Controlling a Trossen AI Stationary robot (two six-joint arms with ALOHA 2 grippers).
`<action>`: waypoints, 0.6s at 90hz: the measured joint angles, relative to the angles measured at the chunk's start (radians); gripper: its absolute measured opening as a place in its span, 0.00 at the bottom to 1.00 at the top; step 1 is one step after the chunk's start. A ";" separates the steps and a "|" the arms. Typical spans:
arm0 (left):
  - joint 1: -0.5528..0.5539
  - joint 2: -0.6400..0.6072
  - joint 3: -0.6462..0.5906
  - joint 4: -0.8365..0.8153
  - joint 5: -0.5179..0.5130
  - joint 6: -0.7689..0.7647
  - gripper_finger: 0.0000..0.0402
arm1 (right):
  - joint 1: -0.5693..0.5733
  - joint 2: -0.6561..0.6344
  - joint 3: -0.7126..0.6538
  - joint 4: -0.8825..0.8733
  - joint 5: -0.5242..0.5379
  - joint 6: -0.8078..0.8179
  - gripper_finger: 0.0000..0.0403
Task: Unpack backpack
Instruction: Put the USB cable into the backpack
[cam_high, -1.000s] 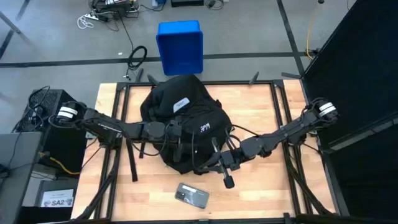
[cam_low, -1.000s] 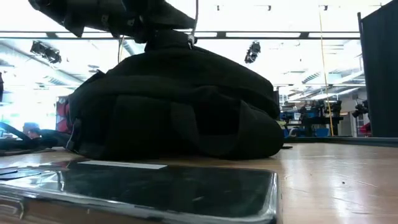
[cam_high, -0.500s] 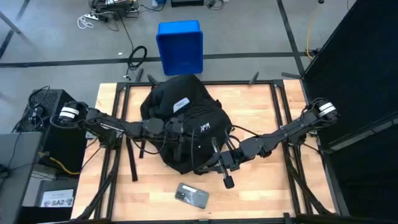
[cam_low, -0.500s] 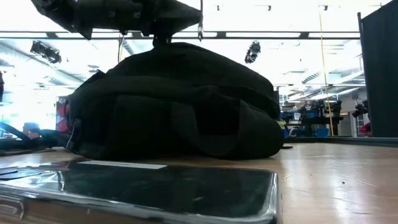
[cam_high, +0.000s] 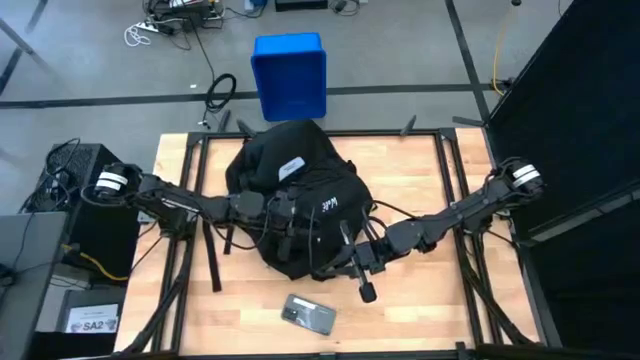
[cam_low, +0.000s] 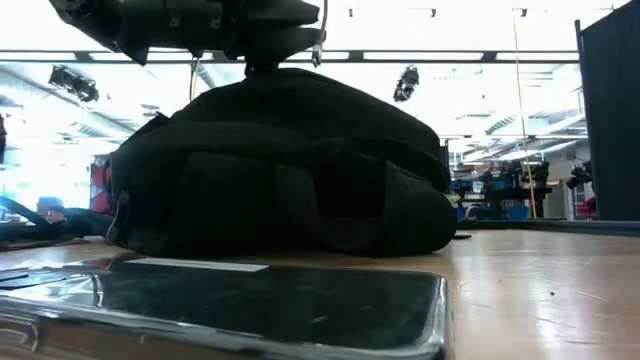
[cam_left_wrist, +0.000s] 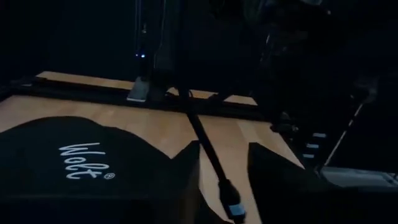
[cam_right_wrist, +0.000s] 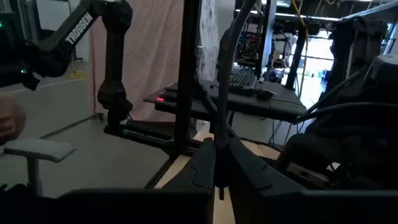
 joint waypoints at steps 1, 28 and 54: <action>0.000 0.000 0.000 0.000 0.000 0.000 0.32 | 0.000 0.000 0.000 0.000 0.000 0.000 0.00; 0.000 0.000 0.000 0.005 -0.025 0.003 0.43 | 0.000 0.000 0.000 0.000 0.000 0.001 0.00; 0.000 0.000 0.000 -0.023 -0.083 0.030 0.18 | 0.000 0.000 0.000 -0.001 0.000 0.001 0.00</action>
